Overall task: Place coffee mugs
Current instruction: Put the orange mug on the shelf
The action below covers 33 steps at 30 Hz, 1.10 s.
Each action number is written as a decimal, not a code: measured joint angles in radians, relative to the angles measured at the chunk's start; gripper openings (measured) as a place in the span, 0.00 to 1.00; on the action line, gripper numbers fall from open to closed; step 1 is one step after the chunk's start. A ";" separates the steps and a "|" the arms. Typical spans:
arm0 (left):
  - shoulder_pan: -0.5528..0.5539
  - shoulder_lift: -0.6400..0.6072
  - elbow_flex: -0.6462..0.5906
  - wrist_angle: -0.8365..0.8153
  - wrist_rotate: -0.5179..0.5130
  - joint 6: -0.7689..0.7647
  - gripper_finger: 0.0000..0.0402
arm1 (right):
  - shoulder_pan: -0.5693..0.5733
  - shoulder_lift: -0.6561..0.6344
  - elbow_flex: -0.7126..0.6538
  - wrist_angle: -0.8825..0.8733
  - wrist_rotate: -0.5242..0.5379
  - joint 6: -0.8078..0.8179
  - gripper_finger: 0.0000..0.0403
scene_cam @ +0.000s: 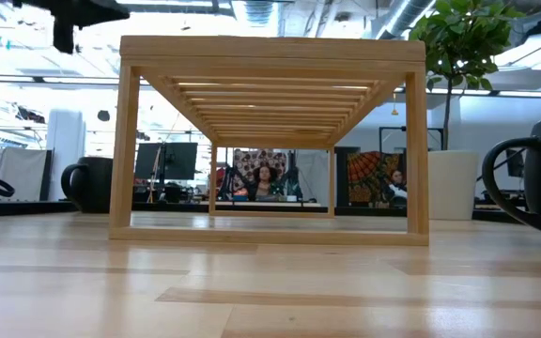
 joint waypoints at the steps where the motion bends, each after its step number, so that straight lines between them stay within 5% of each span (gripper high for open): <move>1: 0.015 0.050 0.064 -0.089 0.000 -0.019 0.00 | 0.000 0.000 0.000 0.001 0.000 0.000 0.52; 6: 0.150 0.303 0.335 -0.574 -0.029 -0.154 0.00 | 0.000 0.000 0.000 0.000 -0.001 0.000 0.52; 11: 0.387 0.473 0.440 -0.864 0.086 -0.224 0.00 | 0.011 0.000 0.000 -0.012 -0.002 0.000 0.52; 22: 0.838 0.723 0.437 -0.886 0.448 0.041 0.13 | 0.031 0.000 0.000 -0.017 -0.003 0.000 0.52; 33: 0.968 0.966 0.437 -0.821 0.580 0.049 0.42 | 0.030 0.000 0.000 -0.047 -0.003 0.000 0.52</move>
